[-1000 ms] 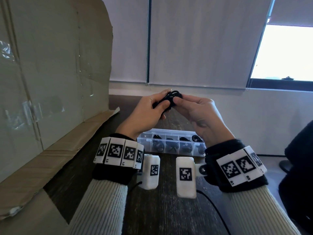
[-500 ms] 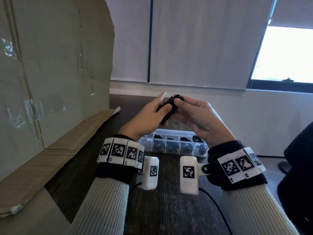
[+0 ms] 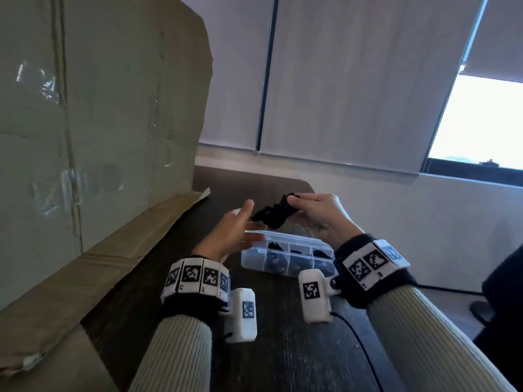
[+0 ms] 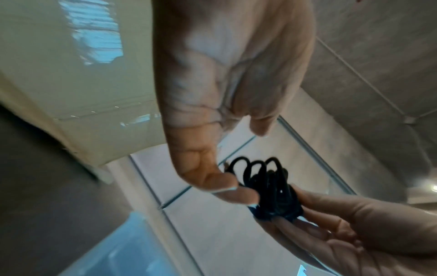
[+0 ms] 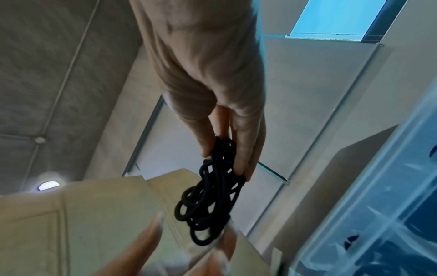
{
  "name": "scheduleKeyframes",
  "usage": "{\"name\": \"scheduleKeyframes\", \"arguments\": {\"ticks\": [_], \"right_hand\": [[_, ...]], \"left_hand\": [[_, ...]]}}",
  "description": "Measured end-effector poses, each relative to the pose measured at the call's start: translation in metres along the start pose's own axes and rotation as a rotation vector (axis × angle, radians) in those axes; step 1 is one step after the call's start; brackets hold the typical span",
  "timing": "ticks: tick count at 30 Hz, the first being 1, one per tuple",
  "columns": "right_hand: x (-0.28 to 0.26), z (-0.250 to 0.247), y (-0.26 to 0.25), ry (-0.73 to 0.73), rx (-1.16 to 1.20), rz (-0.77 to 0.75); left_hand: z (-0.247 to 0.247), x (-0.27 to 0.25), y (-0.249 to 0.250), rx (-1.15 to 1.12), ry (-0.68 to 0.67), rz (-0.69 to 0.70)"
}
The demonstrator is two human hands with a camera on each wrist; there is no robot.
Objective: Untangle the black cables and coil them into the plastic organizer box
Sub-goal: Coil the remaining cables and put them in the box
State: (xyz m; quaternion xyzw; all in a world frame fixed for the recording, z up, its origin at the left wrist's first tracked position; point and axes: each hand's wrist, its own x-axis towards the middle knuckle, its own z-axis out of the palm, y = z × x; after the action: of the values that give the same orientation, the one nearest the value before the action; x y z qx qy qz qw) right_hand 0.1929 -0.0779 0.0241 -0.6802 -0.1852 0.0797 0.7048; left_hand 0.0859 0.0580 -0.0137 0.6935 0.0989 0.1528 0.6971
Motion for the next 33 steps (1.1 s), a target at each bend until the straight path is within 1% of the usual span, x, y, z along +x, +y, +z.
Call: {"name": "scheduleKeyframes", "arguments": {"ticks": [3, 7, 9, 12, 15, 16, 20, 22, 25, 28, 30, 32, 33], "right_hand": [[0.026, 0.008, 0.012, 0.065, -0.079, 0.033], [0.059, 0.02, 0.038, 0.087, -0.22, 0.078], [0.07, 0.026, 0.05, 0.063, -0.294, 0.097], [0.073, 0.039, 0.061, -0.054, -0.461, 0.091], [0.067, 0.054, 0.068, -0.099, -0.786, 0.009], [0.065, 0.058, 0.069, -0.113, -0.863, -0.014], [0.061, 0.064, 0.066, -0.241, -1.038, -0.068], [0.058, 0.068, 0.063, -0.312, -1.133, -0.09], [0.054, 0.071, 0.061, -0.376, -1.25, -0.119], [0.053, 0.073, 0.058, -0.362, -1.299, -0.156], [0.051, 0.075, 0.058, -0.31, -1.406, -0.243], [0.049, 0.078, 0.06, -0.251, -1.463, -0.356], [0.05, 0.08, 0.062, -0.242, -1.49, -0.386]], "left_hand": [[-0.018, 0.004, -0.017, -0.018, 0.092, -0.099], [-0.03, 0.011, -0.036, -0.025, 0.152, -0.206], [-0.031, 0.014, -0.041, -0.013, 0.179, -0.242], [-0.033, 0.02, -0.045, 0.021, 0.2, -0.27], [-0.037, 0.024, -0.051, 0.075, 0.172, -0.309], [-0.038, 0.025, -0.053, 0.093, 0.153, -0.321], [-0.04, 0.026, -0.057, 0.078, 0.092, -0.337], [-0.04, 0.026, -0.058, 0.084, 0.084, -0.359], [-0.04, 0.026, -0.063, 0.132, 0.092, -0.407], [-0.043, 0.027, -0.066, 0.166, 0.116, -0.419], [-0.046, 0.028, -0.066, 0.173, 0.124, -0.418], [-0.048, 0.028, -0.066, 0.18, 0.124, -0.417], [-0.049, 0.028, -0.065, 0.179, 0.128, -0.417]]}}
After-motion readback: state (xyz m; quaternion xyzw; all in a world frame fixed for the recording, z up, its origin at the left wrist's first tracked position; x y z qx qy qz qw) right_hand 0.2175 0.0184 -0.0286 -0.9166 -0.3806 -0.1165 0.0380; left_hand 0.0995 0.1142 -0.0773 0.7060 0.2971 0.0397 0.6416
